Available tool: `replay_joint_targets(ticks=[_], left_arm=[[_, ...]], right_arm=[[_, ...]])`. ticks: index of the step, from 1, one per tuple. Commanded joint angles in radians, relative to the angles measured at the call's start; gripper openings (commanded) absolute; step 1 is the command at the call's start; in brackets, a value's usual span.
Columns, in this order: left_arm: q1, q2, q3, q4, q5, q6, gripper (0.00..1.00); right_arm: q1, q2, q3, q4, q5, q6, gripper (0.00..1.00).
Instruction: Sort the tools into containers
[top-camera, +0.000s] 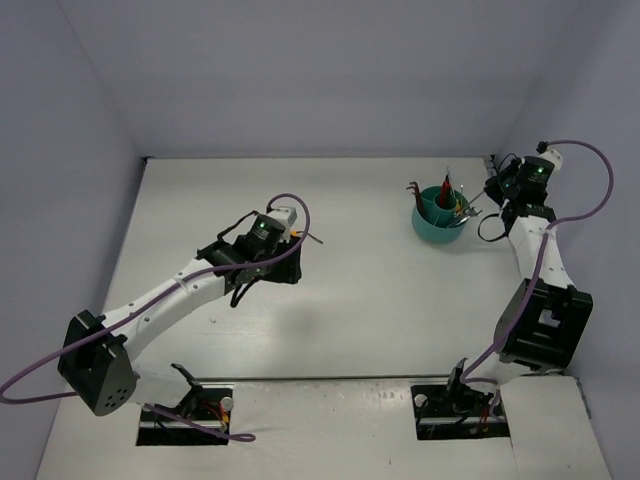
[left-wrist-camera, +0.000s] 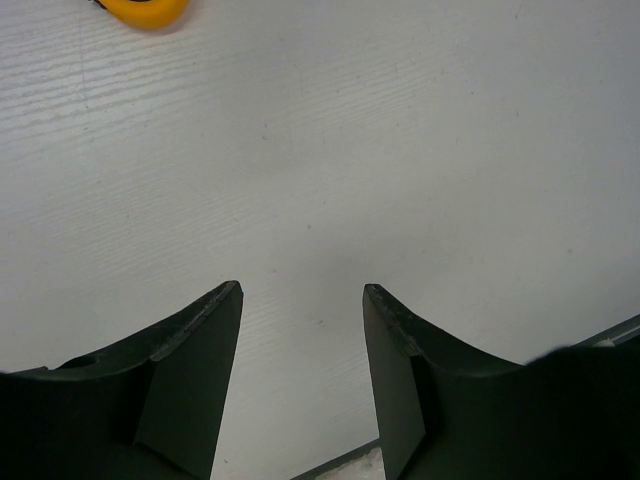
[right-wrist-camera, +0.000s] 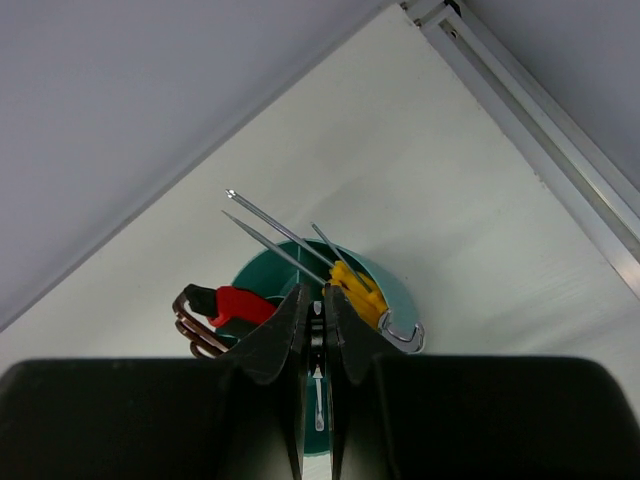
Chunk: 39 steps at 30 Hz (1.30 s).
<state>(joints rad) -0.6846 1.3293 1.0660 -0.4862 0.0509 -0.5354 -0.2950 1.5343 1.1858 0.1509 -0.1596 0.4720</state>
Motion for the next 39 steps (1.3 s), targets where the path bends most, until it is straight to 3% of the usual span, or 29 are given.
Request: replay_joint_targets(ticks=[1,18,28,39], left_arm=[[0.017,-0.032,0.008,0.014,-0.008,0.000,0.48],[0.025,-0.017,-0.003,0.012,0.001,-0.006,0.48],[0.025,-0.016,-0.011,0.011,0.000,-0.015,0.48],[0.025,-0.004,-0.007,0.008,0.008,-0.015,0.48]], right_arm=[[0.004,0.009,-0.007,0.100,0.023,0.023,0.00],[0.022,0.105,-0.106,0.286,0.033,0.011,0.00],[0.026,0.199,-0.032,0.319,-0.015,-0.106,0.00],[0.024,0.324,0.133,0.332,-0.180,-0.222,0.00]])
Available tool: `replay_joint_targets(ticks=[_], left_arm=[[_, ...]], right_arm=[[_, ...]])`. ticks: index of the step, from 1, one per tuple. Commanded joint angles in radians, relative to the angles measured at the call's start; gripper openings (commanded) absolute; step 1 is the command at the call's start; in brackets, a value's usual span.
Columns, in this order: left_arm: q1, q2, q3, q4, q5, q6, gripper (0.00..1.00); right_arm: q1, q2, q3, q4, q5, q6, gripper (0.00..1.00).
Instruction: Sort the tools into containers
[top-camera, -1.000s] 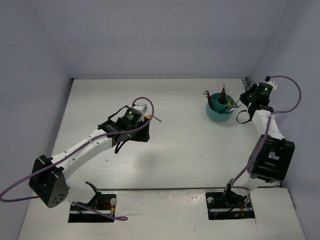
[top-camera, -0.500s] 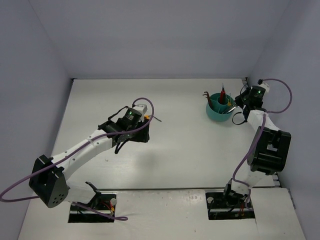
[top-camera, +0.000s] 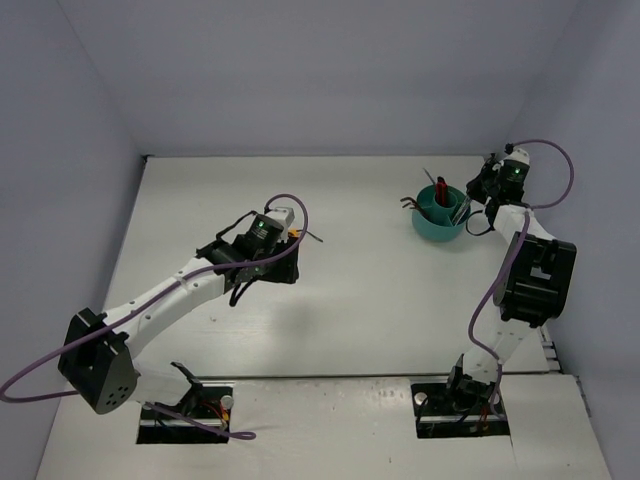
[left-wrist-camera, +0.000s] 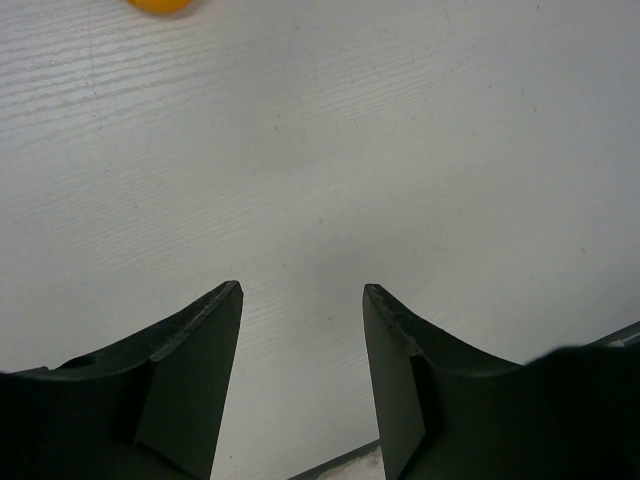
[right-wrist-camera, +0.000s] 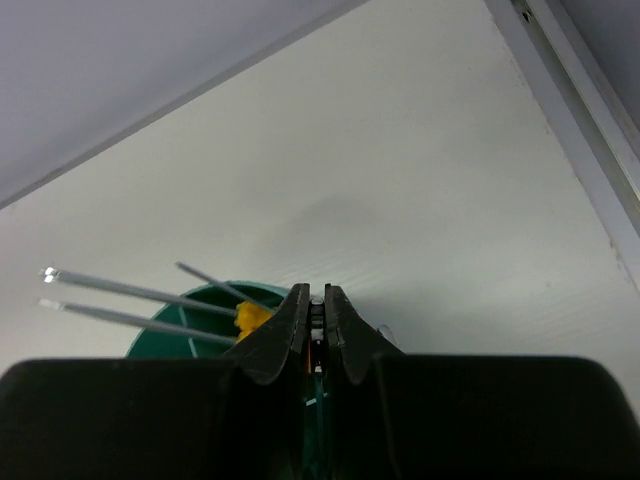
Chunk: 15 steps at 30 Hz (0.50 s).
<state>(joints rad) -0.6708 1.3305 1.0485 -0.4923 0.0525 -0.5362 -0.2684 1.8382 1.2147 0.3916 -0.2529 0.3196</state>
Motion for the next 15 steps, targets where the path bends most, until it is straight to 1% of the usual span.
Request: replay_joint_targets(ticks=[1,6,7,12,15], left_arm=[[0.011,-0.003,0.012,0.013,0.008,-0.013,0.48],[0.011,0.004,0.016,0.006,0.013,-0.009,0.48],[0.011,0.004,0.016,0.005,0.012,-0.008,0.48],[0.011,0.019,0.026,0.002,0.012,-0.005,0.48],[0.011,0.033,0.038,0.003,0.018,-0.007,0.48]], right_arm=[[-0.003,0.035,0.125,0.090,-0.122,-0.088,0.00],[-0.013,0.104,0.208,0.087,-0.296,-0.135,0.00],[-0.014,0.112,0.217,0.086,-0.316,-0.144,0.02],[-0.013,0.123,0.231,0.074,-0.372,-0.154,0.11],[-0.013,0.106,0.224,0.056,-0.372,-0.171,0.21]])
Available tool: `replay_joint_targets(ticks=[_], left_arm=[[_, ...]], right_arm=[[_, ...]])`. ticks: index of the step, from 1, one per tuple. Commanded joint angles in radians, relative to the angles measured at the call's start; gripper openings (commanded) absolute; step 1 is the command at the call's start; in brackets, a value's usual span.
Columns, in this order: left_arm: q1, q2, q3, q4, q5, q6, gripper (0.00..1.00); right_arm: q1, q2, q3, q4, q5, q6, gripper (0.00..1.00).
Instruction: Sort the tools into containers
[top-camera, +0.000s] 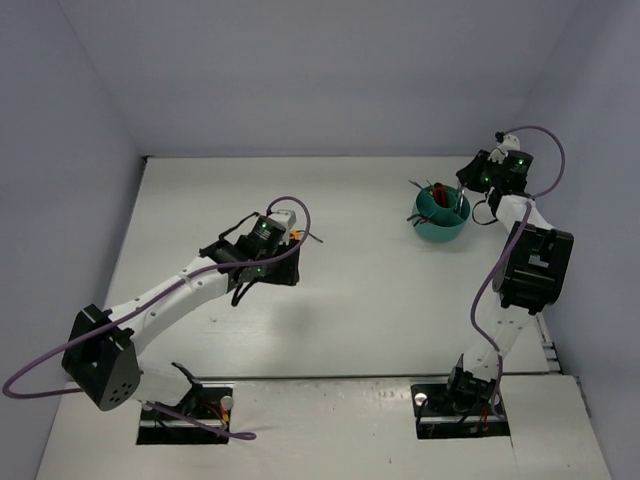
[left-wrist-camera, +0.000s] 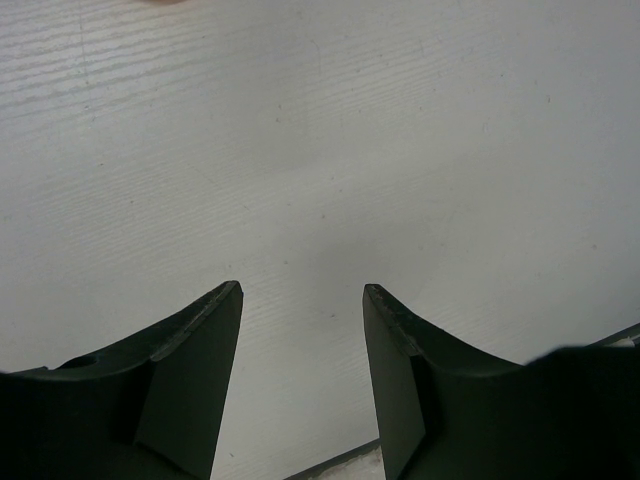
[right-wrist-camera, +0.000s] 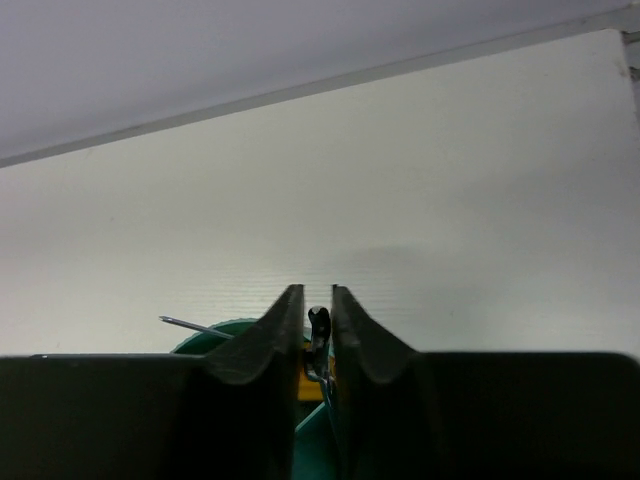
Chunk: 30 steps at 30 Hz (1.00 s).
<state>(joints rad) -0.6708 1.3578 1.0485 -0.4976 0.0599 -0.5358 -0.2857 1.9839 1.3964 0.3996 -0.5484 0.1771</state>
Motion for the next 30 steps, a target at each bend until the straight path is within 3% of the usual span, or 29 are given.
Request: replay_joint_targets(ticks=[1,11,20,24,30], left_arm=[[0.011,0.010,0.042,0.008,0.012,-0.007,0.48],[0.020,0.062,0.137,-0.011,-0.036,-0.002,0.48],[0.140,0.290,0.338,-0.066,-0.016,0.064,0.49],[0.197,0.429,0.456,-0.099,0.035,0.089,0.59],[0.221,0.584,0.598,-0.154,0.038,0.082,0.65]], right_arm=[[0.003,-0.047,0.041,0.037,-0.074,-0.038,0.23],[0.002,-0.201,0.040,-0.126,0.022,-0.097,0.43],[-0.009,-0.441,-0.029,-0.263,0.105,-0.041,0.55],[-0.010,-0.531,-0.085,-0.290,0.097,0.009,0.56],[0.020,-0.639,-0.182,-0.291,0.058,0.054,0.58]])
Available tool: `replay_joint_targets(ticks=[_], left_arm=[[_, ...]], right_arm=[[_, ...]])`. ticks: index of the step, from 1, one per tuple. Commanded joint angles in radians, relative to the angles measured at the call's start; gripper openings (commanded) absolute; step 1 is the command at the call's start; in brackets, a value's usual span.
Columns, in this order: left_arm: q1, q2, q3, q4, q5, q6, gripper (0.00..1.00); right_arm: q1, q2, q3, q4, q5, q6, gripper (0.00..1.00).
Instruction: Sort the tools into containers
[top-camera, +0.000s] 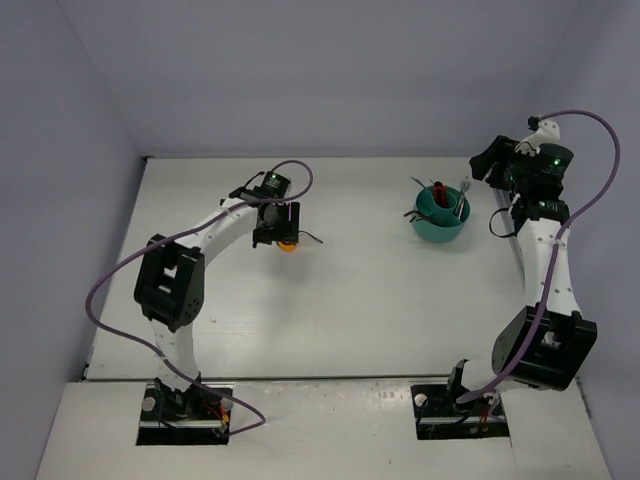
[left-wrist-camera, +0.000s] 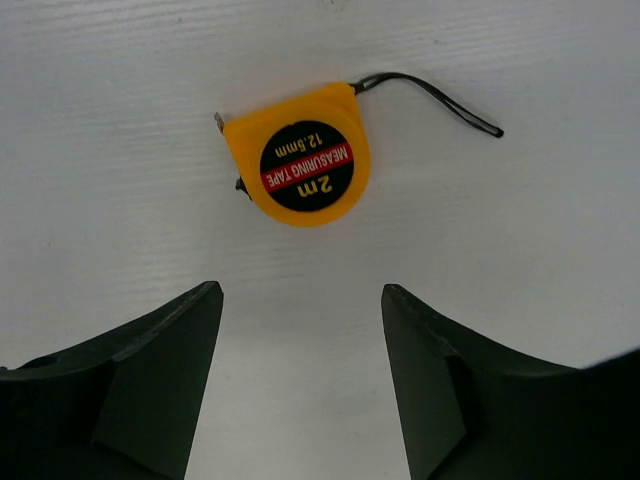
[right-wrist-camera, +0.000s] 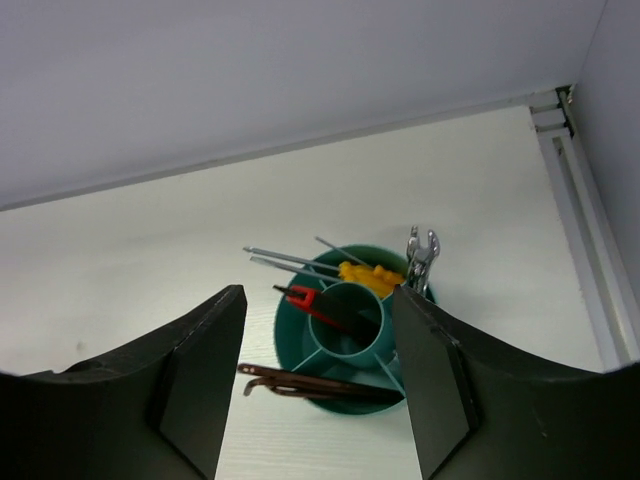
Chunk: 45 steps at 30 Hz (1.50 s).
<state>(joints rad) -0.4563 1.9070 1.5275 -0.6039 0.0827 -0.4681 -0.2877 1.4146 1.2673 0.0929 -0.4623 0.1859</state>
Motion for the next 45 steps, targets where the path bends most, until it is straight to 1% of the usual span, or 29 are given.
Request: replay_joint_targets(ticks=[1,6,8,10,20,22,23,25,31,33,34,35,38,40,43,45], left_arm=[[0.007,0.051,0.133,-0.051,0.010,0.005,0.69],[0.005,0.118,0.192,-0.053,-0.003,-0.025,0.71],[0.006,0.138,0.206,-0.057,-0.015,-0.031,0.76],[0.004,0.161,0.225,-0.077,-0.028,-0.034,0.77],[0.002,0.239,0.249,-0.097,-0.118,-0.049,0.77],[0.003,0.248,0.253,-0.096,-0.126,-0.053,0.76],[0.004,0.250,0.257,-0.096,-0.126,-0.053,0.74],[0.002,0.259,0.264,-0.094,-0.115,-0.052,0.65],[0.001,0.279,0.281,-0.092,-0.093,-0.053,0.54],[0.001,0.285,0.285,-0.092,-0.088,-0.052,0.48],[0.001,0.285,0.283,-0.091,-0.086,-0.051,0.43],[0.002,0.284,0.280,-0.090,-0.083,-0.049,0.35],[0.000,0.257,0.266,-0.084,-0.046,-0.033,0.24],[-0.004,0.221,0.247,-0.075,-0.031,-0.018,0.21],[-0.010,0.125,0.179,-0.014,-0.004,-0.004,0.21],[-0.010,0.090,0.138,0.011,0.010,-0.002,0.21]], right_arm=[[0.033,-0.085,-0.070,0.016,-0.029,0.046,0.58],[0.086,-0.127,-0.132,0.012,-0.043,0.056,0.59],[0.102,-0.143,-0.155,0.011,-0.047,0.061,0.59],[0.113,-0.162,-0.173,0.009,-0.051,0.063,0.59],[0.162,-0.206,-0.229,-0.006,-0.072,0.075,0.60],[0.175,-0.214,-0.233,-0.015,-0.073,0.072,0.60],[0.179,-0.215,-0.233,-0.018,-0.073,0.070,0.61],[0.192,-0.229,-0.241,-0.030,-0.069,0.069,0.61],[0.223,-0.258,-0.266,-0.058,-0.068,0.060,0.61],[0.236,-0.270,-0.274,-0.061,-0.063,0.060,0.62],[0.244,-0.274,-0.278,-0.064,-0.062,0.060,0.62],[0.252,-0.278,-0.281,-0.067,-0.061,0.061,0.62],[0.284,-0.279,-0.284,-0.079,-0.069,0.058,0.62],[0.320,-0.274,-0.281,-0.086,-0.081,0.058,0.62],[0.394,-0.253,-0.264,-0.088,-0.097,0.062,0.62],[0.426,-0.237,-0.252,-0.088,-0.108,0.061,0.63]])
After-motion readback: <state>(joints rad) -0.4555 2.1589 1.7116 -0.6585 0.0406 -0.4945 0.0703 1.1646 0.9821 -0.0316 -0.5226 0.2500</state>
